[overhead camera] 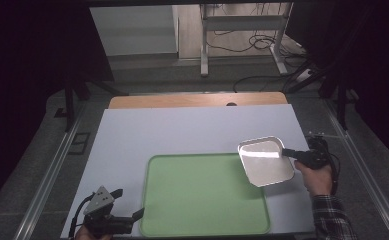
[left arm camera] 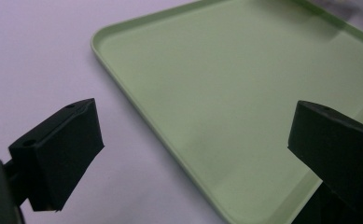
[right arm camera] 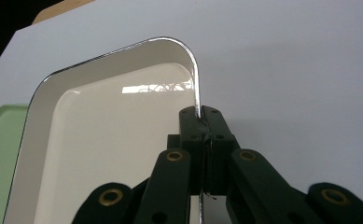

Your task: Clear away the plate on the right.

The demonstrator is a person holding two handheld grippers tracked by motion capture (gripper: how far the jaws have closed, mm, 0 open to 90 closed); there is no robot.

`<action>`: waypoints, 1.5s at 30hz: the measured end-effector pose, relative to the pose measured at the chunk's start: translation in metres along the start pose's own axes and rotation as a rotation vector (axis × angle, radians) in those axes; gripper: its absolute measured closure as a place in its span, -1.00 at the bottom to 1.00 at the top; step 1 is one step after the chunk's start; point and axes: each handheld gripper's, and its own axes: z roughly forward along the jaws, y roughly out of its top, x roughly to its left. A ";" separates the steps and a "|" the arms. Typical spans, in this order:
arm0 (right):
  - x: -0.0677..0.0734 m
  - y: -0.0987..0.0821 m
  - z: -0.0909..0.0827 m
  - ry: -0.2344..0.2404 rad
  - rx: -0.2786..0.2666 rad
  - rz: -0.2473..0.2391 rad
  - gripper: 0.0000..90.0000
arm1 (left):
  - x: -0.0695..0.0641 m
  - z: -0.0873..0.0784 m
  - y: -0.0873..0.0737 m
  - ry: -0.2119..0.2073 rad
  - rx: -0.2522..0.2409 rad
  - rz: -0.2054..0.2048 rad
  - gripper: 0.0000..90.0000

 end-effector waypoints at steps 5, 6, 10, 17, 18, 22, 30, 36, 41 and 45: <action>0.012 -0.001 0.006 0.022 0.015 -0.017 0.98 | 0.000 0.000 0.000 0.000 0.001 0.000 -0.93; 0.015 -0.001 0.008 0.028 0.019 -0.020 0.98 | 0.000 0.000 0.000 0.000 0.001 -0.001 -0.93; 0.024 -0.003 0.013 0.046 0.028 -0.028 0.98 | 0.000 0.000 0.000 0.001 0.001 0.001 -0.93; 0.042 -0.005 0.023 0.074 0.049 -0.047 0.97 | 0.000 0.000 0.000 0.002 0.003 0.001 -0.93; 0.045 -0.006 0.025 0.080 0.054 -0.050 0.97 | 0.000 0.000 0.000 0.003 0.003 0.001 -0.93; 0.055 -0.008 0.032 0.098 0.068 -0.056 0.97 | 0.000 0.000 0.000 0.003 0.003 0.001 -0.93; 0.075 -0.013 0.048 0.132 0.088 -0.059 0.97 | 0.000 0.001 0.000 0.004 0.004 0.000 -0.93; 0.092 -0.019 0.060 0.144 0.107 -0.063 0.95 | 0.000 0.001 0.000 0.005 0.007 0.002 -0.93; 0.108 -0.025 0.074 0.148 0.134 -0.076 0.95 | 0.000 0.001 0.000 0.005 0.007 0.001 -0.93; 0.116 -0.028 0.082 0.149 0.143 -0.082 0.95 | 0.000 0.001 0.000 0.005 0.007 0.002 -0.93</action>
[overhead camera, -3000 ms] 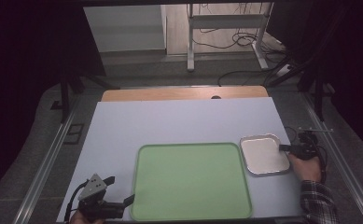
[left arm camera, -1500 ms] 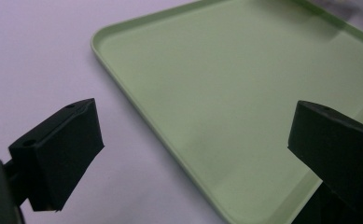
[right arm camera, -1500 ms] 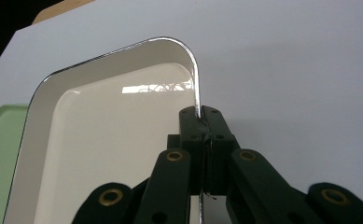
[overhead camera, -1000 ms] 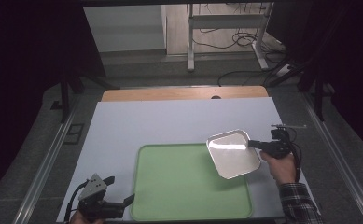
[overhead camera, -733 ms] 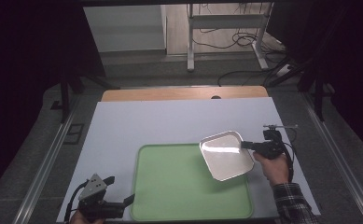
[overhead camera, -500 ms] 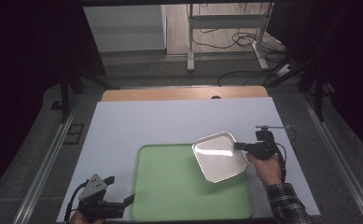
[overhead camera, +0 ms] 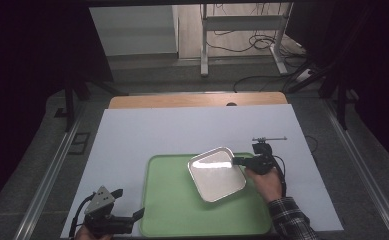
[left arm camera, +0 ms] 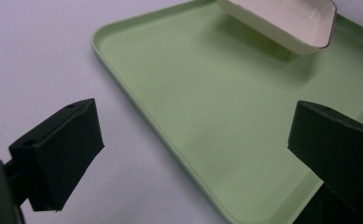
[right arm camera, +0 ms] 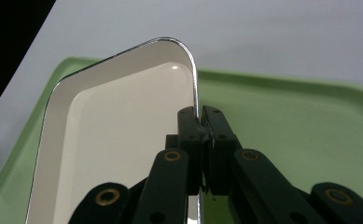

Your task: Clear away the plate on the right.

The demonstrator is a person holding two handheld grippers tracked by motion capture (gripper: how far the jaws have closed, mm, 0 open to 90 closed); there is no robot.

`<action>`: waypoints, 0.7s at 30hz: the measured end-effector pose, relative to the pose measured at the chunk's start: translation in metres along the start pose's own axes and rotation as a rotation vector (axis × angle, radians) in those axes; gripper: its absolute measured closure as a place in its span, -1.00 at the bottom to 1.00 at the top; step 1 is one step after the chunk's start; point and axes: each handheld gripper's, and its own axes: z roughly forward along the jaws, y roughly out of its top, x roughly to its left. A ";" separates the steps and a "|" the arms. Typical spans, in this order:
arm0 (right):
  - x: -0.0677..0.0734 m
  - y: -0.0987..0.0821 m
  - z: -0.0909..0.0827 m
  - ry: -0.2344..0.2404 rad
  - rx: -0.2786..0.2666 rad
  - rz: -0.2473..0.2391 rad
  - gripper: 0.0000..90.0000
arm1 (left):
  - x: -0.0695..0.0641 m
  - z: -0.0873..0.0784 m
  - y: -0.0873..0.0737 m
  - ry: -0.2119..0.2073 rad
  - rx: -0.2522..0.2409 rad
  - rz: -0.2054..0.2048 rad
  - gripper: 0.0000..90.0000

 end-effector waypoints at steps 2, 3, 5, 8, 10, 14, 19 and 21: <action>0.004 -0.001 0.006 -0.003 0.011 0.000 0.95 | 0.000 0.000 0.000 0.000 0.000 -0.001 -0.93; 0.006 -0.001 0.009 -0.006 0.015 -0.005 0.95 | 0.000 0.000 0.000 -0.001 -0.001 -0.001 -0.93; 0.008 -0.002 0.014 -0.014 0.020 -0.006 0.95 | 0.000 0.000 0.000 -0.001 0.000 0.000 -0.93; 0.010 -0.003 0.021 -0.027 0.029 -0.005 0.95 | 0.000 0.000 0.000 -0.001 -0.001 0.001 -0.93; 0.010 -0.004 0.024 -0.037 0.035 -0.010 0.95 | 0.000 0.000 0.000 -0.002 -0.002 0.001 -0.93; 0.008 -0.005 0.030 -0.050 0.050 -0.008 0.96 | 0.000 0.000 0.000 -0.003 -0.004 0.000 -0.93; 0.004 -0.007 0.033 -0.041 0.064 -0.017 0.77 | 0.000 -0.001 0.000 -0.004 -0.005 0.000 -0.93; 0.005 -0.005 0.031 -0.049 0.061 -0.042 0.59 | 0.000 -0.001 0.000 -0.004 -0.006 0.000 -0.93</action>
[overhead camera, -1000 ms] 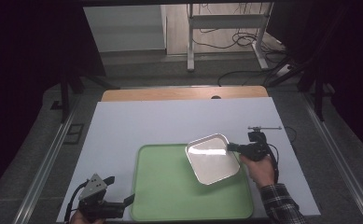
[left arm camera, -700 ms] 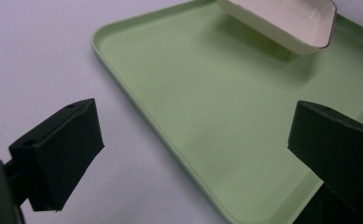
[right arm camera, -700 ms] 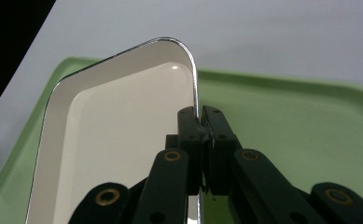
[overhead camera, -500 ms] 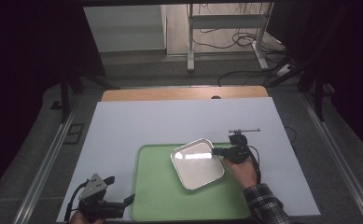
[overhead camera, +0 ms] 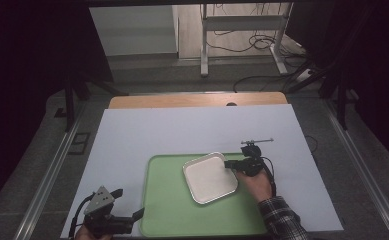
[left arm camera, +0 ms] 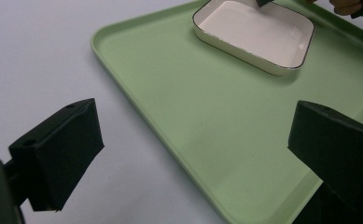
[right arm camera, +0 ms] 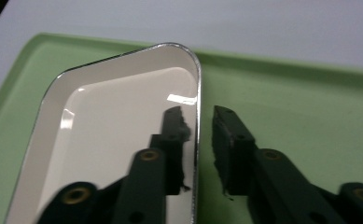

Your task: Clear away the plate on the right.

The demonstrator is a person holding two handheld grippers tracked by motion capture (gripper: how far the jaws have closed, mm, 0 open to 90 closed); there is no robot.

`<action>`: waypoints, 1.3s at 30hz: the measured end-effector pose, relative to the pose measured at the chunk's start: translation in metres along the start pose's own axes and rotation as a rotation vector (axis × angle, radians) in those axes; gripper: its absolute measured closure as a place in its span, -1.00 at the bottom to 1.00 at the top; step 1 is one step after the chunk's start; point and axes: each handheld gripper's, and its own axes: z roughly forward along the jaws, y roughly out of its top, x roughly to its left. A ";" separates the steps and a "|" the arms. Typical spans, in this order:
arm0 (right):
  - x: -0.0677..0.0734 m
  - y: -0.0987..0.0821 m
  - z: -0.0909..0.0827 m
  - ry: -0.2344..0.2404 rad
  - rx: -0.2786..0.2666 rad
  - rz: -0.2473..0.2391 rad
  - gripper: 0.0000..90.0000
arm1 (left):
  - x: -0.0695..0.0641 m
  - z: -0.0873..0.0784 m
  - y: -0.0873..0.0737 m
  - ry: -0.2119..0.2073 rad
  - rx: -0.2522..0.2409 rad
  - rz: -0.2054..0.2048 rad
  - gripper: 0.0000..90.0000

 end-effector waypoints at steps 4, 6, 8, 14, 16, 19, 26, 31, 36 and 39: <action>0.003 0.003 -0.008 -0.027 -0.024 -0.078 0.33 | 0.000 0.000 0.000 -0.001 -0.001 0.000 -0.93; 0.006 0.003 -0.011 -0.031 -0.035 -0.107 0.25 | 0.000 0.000 0.000 -0.001 -0.002 -0.001 -0.93; 0.009 0.003 -0.015 -0.033 -0.047 -0.146 0.17 | 0.000 0.000 0.000 -0.001 -0.002 -0.001 -0.93; 0.022 -0.001 -0.029 -0.032 -0.075 -0.257 0.06 | 0.000 0.000 0.000 -0.004 -0.004 -0.002 -0.93; 0.027 -0.003 -0.034 -0.036 -0.084 -0.291 0.03 | 0.000 0.000 0.000 -0.004 -0.004 -0.002 -0.94; 0.032 -0.006 -0.041 -0.034 -0.095 -0.335 0.01 | 0.000 0.000 0.000 -0.005 -0.005 -0.003 -0.94; 0.039 -0.013 -0.053 -0.026 -0.100 -0.395 -0.03 | 0.001 -0.001 0.000 -0.008 -0.007 -0.006 -0.94; 0.044 -0.020 -0.059 -0.025 -0.101 -0.429 -0.02 | 0.001 -0.001 0.000 -0.008 -0.009 -0.007 -0.94; 0.051 -0.028 -0.062 -0.016 -0.090 -0.463 0.04 | 0.001 -0.001 0.000 -0.008 -0.009 -0.007 -0.94; 0.054 -0.034 -0.062 -0.003 -0.078 -0.478 0.07 | 0.001 -0.001 0.000 -0.008 -0.009 -0.007 -0.94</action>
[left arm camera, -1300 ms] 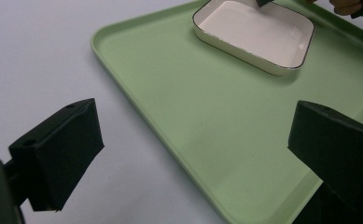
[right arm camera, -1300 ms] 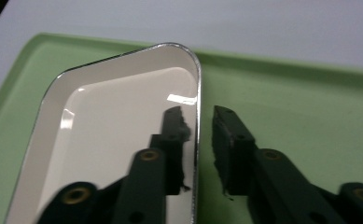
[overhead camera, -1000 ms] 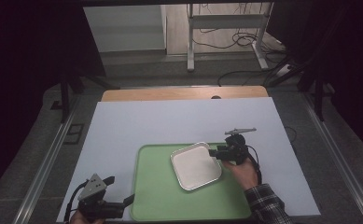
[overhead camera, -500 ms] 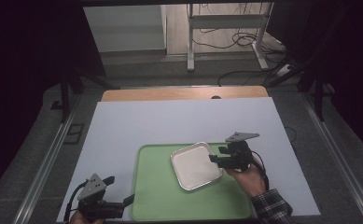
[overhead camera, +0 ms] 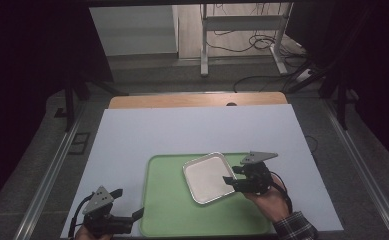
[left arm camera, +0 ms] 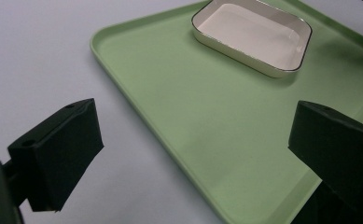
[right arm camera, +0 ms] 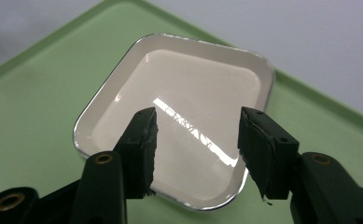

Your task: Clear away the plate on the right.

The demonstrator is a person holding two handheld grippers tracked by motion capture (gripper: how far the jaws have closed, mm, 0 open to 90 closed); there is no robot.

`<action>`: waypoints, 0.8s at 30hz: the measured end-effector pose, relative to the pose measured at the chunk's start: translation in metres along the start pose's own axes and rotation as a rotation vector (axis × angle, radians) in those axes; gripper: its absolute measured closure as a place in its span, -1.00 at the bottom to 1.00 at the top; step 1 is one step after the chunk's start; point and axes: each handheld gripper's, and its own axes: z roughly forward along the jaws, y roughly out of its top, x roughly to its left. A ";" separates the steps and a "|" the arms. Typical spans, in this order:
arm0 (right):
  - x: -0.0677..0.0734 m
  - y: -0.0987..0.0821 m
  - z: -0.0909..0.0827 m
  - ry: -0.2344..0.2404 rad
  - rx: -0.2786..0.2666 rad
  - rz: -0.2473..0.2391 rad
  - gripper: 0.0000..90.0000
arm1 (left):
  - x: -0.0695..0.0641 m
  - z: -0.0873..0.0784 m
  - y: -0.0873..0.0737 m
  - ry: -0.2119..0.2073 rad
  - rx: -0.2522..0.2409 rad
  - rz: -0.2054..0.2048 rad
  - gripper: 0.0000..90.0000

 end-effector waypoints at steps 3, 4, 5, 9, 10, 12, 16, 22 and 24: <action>0.006 -0.004 -0.001 0.020 0.013 -0.008 0.16 | 0.000 0.000 0.000 0.000 0.000 0.001 -0.94; 0.009 -0.005 -0.002 0.027 0.019 -0.008 0.21 | 0.000 0.000 0.000 0.000 0.000 0.001 -0.94; 0.011 -0.006 -0.002 0.036 0.027 -0.010 0.30 | 0.000 0.000 0.000 0.000 0.000 0.001 -0.94; 0.021 -0.009 -0.003 0.069 0.055 -0.034 0.54 | 0.000 0.000 0.000 0.001 0.001 0.001 -0.94; 0.024 -0.010 -0.001 0.078 0.060 -0.040 0.61 | 0.000 0.000 0.000 0.000 0.001 0.001 -0.94; 0.028 -0.012 0.001 0.100 0.074 -0.048 0.73 | 0.000 0.000 0.000 0.000 0.001 0.001 -0.94; 0.034 -0.014 0.010 0.134 0.121 -0.074 0.98 | 0.000 0.000 0.000 0.001 0.002 0.003 -0.94; 0.038 -0.019 0.021 0.157 0.167 -0.100 1.00 | -0.001 0.000 0.000 0.001 0.002 0.004 -0.94; 0.040 -0.022 0.026 0.163 0.189 -0.105 1.00 | -0.001 0.000 0.000 0.002 0.003 0.005 -0.94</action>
